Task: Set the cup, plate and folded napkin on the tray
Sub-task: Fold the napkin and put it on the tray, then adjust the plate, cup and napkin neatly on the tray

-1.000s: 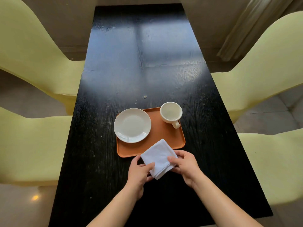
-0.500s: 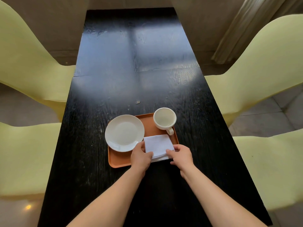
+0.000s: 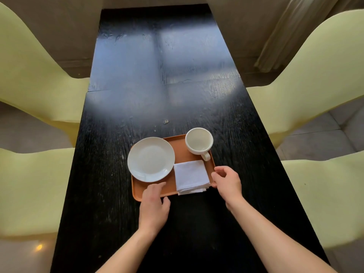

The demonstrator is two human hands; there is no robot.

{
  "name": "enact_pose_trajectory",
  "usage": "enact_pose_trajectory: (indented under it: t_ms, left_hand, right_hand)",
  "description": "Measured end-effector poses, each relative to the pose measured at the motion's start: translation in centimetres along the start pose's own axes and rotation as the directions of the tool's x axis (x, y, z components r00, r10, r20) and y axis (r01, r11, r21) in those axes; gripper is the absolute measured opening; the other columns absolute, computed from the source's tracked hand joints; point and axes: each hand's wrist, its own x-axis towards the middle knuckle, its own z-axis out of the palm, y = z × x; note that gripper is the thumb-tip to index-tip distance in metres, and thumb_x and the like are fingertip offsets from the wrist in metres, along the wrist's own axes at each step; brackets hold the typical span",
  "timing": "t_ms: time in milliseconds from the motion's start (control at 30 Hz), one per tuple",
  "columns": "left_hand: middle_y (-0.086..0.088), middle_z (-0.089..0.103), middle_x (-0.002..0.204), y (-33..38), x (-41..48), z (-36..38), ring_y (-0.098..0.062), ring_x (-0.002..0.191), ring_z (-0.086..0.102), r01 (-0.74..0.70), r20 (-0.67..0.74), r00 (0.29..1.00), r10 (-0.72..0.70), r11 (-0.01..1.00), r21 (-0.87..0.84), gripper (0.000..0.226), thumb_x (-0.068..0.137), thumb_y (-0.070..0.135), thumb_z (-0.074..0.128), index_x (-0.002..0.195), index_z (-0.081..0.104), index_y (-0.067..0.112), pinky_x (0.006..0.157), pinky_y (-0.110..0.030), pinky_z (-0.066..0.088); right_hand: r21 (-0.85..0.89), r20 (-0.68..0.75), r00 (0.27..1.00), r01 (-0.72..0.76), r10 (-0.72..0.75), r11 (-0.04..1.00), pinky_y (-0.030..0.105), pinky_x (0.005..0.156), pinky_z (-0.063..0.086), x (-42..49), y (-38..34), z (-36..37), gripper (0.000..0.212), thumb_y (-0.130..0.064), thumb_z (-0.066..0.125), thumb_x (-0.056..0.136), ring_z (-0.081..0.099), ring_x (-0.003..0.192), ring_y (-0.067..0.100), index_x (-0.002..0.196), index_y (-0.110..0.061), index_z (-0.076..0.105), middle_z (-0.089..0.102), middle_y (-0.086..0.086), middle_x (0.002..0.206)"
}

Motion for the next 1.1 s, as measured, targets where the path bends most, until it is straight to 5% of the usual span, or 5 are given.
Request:
enact_pose_trajectory:
  t_ms: [100,267,433,1100]
  left_hand:
    - [-0.009,0.06,0.124,-1.9,0.3,-1.2,-0.026,0.12,0.048,0.015,-0.102,0.995,-0.004,0.994,0.106,0.042,0.084,0.005,0.066,0.126,0.062,0.007,0.101,-0.039,0.043]
    - [-0.016,0.037,0.148,-2.6,1.9,-2.0,-0.032,0.135,0.037,0.249,-0.101,0.965,-0.24,0.964,0.09,0.057,0.09,0.016,0.06,0.143,0.043,0.004,0.107,-0.047,0.041]
    - [-0.014,0.041,0.148,-2.6,3.1,-2.0,-0.03,0.135,0.04,0.275,-0.083,0.959,-0.273,0.961,0.019,0.064,0.087,0.012,0.061,0.146,0.036,0.007,0.106,-0.045,0.039]
    - [-0.012,0.039,0.152,-2.9,3.3,-1.8,-0.028,0.14,0.036,0.313,-0.077,0.946,-0.315,0.949,-0.038,0.071,0.084,0.011,0.061,0.149,0.033,0.009,0.112,-0.043,0.034]
  right_hand:
    - [-0.021,-0.027,0.998,0.053,-0.054,0.998,0.043,0.084,0.063,1.1,-1.8,0.4,0.026,-0.021,0.065,0.095,0.068,0.095,0.017,0.121,-0.023,0.065,0.068,-0.005,0.105]
    - [-0.141,-0.021,0.984,0.17,-0.175,0.975,0.046,0.087,0.06,2.8,-4.3,1.4,0.035,-0.034,0.068,0.093,0.066,0.098,0.022,0.124,-0.018,0.062,0.063,0.0,0.11]
    - [-0.265,-0.049,0.977,0.186,-0.206,0.946,0.033,0.076,0.05,3.8,-5.3,2.4,0.026,-0.032,0.07,0.093,0.059,0.09,0.016,0.112,-0.015,0.064,0.066,0.0,0.103]
    - [-0.311,-0.107,0.971,0.17,-0.212,0.935,0.028,0.065,0.045,3.5,-6.3,3.5,0.02,-0.029,0.073,0.09,0.063,0.073,0.015,0.077,-0.014,0.075,0.071,0.0,0.075]
